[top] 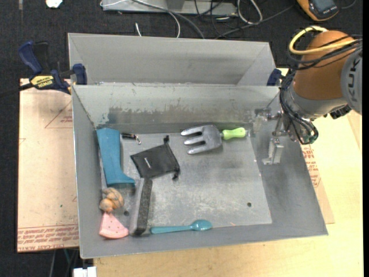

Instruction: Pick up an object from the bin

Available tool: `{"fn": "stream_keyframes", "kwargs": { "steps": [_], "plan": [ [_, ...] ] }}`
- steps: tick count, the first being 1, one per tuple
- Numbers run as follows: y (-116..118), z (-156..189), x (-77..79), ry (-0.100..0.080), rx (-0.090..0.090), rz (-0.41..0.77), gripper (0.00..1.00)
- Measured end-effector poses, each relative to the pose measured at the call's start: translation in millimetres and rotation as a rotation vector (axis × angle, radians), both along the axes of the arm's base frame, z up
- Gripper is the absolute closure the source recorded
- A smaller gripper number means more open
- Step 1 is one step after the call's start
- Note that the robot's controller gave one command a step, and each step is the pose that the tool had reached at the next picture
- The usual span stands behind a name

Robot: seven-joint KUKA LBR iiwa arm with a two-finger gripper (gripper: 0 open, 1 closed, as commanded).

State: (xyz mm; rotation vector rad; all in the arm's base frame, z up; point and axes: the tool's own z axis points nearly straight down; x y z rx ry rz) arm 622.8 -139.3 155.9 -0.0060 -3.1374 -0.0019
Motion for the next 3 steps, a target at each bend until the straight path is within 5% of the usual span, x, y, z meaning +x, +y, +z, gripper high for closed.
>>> {"fn": "stream_keyframes", "kwargs": {
  "steps": [1,2,3],
  "plan": [
    [1,5,1.3,-0.007,-0.001,0.003,0.00],
    [41,-42,32.8,-0.011,0.000,-0.016,0.00],
    [54,-62,36.4,-0.008,0.000,-0.052,0.00]
  ]
}}
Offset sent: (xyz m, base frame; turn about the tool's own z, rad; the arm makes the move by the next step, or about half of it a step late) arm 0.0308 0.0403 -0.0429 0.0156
